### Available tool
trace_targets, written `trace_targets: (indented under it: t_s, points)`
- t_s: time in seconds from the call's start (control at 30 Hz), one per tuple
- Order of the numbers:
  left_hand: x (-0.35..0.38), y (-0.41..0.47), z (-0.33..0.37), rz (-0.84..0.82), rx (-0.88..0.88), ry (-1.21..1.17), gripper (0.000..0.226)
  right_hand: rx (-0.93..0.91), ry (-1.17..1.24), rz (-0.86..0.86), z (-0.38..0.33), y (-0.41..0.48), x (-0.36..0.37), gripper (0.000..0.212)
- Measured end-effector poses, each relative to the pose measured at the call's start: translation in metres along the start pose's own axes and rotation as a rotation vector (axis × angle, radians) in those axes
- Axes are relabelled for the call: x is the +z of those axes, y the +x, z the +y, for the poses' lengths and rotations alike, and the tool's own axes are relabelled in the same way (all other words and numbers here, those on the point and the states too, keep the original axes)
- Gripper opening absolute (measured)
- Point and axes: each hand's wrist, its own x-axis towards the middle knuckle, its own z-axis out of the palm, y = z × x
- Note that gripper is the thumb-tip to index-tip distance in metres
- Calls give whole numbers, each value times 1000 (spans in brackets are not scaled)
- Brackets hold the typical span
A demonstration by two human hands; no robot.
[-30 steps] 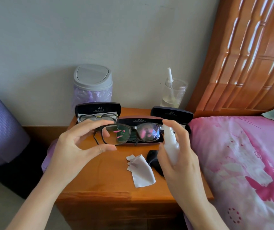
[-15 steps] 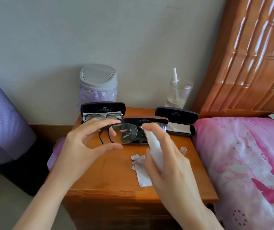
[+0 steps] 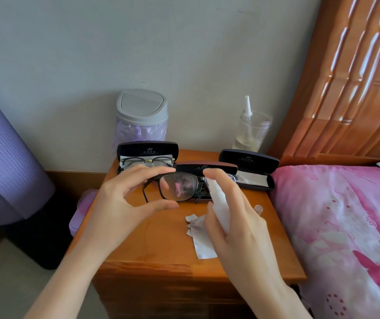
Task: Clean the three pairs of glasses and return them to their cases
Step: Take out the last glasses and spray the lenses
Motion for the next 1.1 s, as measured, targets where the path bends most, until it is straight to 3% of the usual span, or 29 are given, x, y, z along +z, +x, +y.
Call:
trace_targets:
  t_s: [0.17,0.33,0.57,0.8,0.93,1.1]
  points:
    - [0,0,0,-3,-1,-8,49,6,9,-8,4,-1,-3,55]
    - [-1,-1,1,12,4,-6,50,166,-3,22,27,-5,-16,60]
    - [1,0,6,23,-9,-16,50,165,-19,15,31,-9,-16,58]
    - [0,0,6,19,-27,-13,48,211,142,110,44,-12,-19,52]
    - [-3,0,2,8,-28,-40,50,363,214,110,76,-17,-25,54]
    - [-3,-1,1,20,-43,-37,48,485,136,94,121,-28,-27,61]
